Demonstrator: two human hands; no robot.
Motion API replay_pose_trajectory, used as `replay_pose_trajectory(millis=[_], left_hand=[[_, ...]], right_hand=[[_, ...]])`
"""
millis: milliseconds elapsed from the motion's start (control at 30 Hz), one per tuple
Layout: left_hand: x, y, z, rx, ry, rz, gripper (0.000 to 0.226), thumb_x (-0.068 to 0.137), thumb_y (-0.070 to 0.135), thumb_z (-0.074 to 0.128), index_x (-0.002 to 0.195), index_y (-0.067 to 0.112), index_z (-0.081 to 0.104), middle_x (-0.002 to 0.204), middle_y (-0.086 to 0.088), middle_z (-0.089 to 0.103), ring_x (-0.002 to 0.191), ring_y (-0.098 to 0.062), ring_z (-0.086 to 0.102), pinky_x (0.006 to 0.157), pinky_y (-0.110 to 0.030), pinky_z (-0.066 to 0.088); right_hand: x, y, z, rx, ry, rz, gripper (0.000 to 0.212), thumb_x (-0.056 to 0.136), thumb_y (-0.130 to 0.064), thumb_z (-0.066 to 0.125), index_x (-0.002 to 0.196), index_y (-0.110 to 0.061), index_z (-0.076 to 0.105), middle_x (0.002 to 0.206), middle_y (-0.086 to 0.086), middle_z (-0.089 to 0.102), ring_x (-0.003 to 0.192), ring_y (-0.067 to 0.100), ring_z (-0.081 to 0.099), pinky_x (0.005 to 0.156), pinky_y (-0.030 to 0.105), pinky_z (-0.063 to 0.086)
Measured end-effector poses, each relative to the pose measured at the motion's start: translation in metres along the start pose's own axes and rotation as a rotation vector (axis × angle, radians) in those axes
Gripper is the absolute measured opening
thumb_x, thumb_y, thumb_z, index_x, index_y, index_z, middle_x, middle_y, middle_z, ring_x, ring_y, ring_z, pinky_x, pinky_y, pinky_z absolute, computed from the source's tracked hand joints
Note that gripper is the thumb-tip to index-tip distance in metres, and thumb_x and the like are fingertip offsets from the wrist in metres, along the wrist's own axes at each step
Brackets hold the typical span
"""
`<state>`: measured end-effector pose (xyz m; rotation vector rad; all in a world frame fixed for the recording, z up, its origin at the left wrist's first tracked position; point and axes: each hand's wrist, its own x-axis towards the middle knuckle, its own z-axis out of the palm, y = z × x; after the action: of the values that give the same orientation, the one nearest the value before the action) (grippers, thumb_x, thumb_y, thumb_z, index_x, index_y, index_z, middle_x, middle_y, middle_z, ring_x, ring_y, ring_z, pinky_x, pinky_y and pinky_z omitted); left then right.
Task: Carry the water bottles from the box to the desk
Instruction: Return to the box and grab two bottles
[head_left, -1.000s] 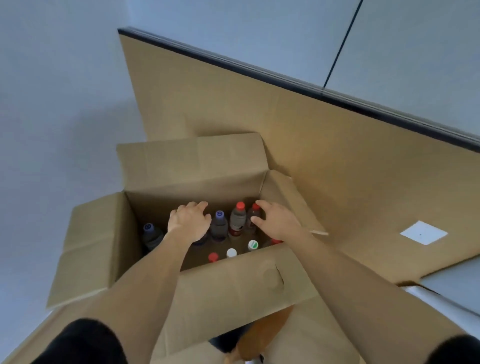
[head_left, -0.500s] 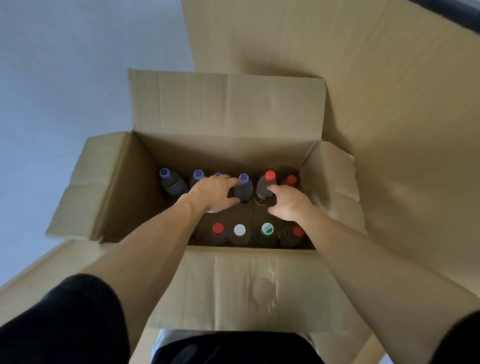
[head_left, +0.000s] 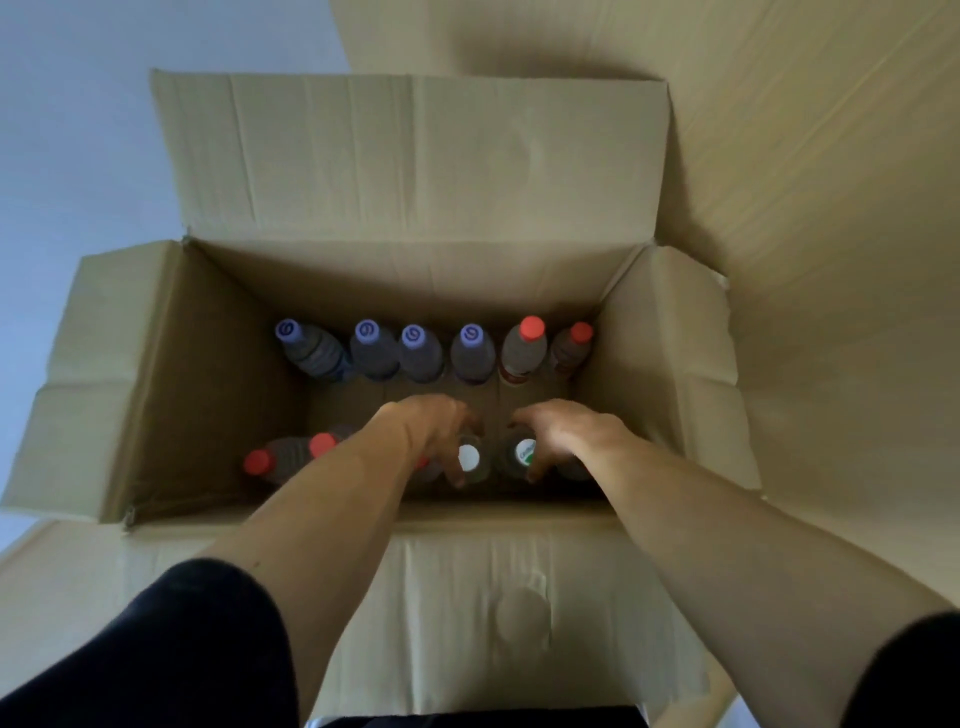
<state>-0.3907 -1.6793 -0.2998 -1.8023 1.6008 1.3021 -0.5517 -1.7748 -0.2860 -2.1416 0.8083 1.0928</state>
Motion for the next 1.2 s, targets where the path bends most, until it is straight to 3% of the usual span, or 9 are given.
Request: replay_pose_trajectory(millis=[133,367,567,767,933,1100,1200], left_hand=[[0.01,-0.003,0.001,-0.033,-0.003,0.035,0.078,0.066,0.041,0.089,0.136,0.032,0.056,0.125,0.001,0.067,0.109,-0.025,0.063,0.092,-0.041,0.054],[0.019,-0.025,-0.004,-0.285,0.117,0.049,0.051,0.073,0.038,0.082,0.121,0.031,0.064,0.114,0.006,0.068,0.103,-0.018,0.064,0.093,-0.042,0.053],[0.025,-0.034,-0.002,-0.527,0.211,0.039,0.059,0.064,0.027,0.093,0.117,0.028,0.066,0.112,0.009,0.071,0.103,-0.014,0.066,0.091,-0.032,0.054],[0.038,-0.039,0.003,-0.595,0.187,-0.053,0.066,0.063,0.024,0.095,0.123,0.025,0.065,0.119,0.006,0.069,0.11,-0.017,0.063,0.098,-0.036,0.052],[0.048,-0.035,-0.002,-0.544,0.189,-0.099,0.072,0.064,0.024,0.094,0.128,0.023,0.06,0.125,0.003,0.064,0.115,-0.021,0.06,0.101,-0.041,0.05],[0.041,-0.029,-0.002,-0.509,0.264,-0.063,0.062,0.065,0.018,0.09,0.119,0.021,0.06,0.117,0.001,0.064,0.105,-0.021,0.062,0.088,-0.037,0.055],[0.029,-0.03,-0.011,-0.607,0.285,-0.039,0.055,0.067,0.015,0.087,0.115,0.021,0.061,0.108,0.003,0.067,0.098,-0.016,0.064,0.081,-0.031,0.054]], right_hand=[[0.013,0.0,0.005,-0.016,-0.041,-0.015,0.082,0.068,-0.035,0.089,0.14,-0.028,0.051,0.138,0.001,0.058,0.123,0.028,0.057,0.098,0.042,0.051],[0.027,0.012,-0.004,0.165,0.087,-0.009,0.067,0.072,-0.026,0.086,0.133,-0.025,0.059,0.132,0.004,0.06,0.118,0.027,0.058,0.097,0.041,0.052],[0.039,0.016,-0.003,0.369,0.13,0.016,0.054,0.069,-0.024,0.09,0.117,-0.022,0.065,0.12,0.001,0.066,0.111,0.021,0.062,0.096,0.04,0.053],[0.052,0.014,0.004,0.443,0.146,0.021,0.082,0.069,-0.016,0.09,0.141,-0.025,0.052,0.141,0.002,0.058,0.131,0.025,0.053,0.109,0.041,0.044],[0.06,0.012,0.007,0.429,0.193,0.059,0.085,0.07,-0.017,0.09,0.145,-0.022,0.049,0.144,0.004,0.056,0.134,0.028,0.05,0.111,0.041,0.042],[0.055,0.017,0.007,0.437,0.192,0.051,0.081,0.069,-0.017,0.091,0.141,-0.02,0.053,0.142,0.004,0.058,0.132,0.026,0.052,0.109,0.04,0.044],[0.047,0.022,0.0,0.469,0.216,0.001,0.076,0.066,-0.021,0.092,0.134,-0.024,0.059,0.135,0.001,0.062,0.126,0.022,0.056,0.103,0.035,0.046]])
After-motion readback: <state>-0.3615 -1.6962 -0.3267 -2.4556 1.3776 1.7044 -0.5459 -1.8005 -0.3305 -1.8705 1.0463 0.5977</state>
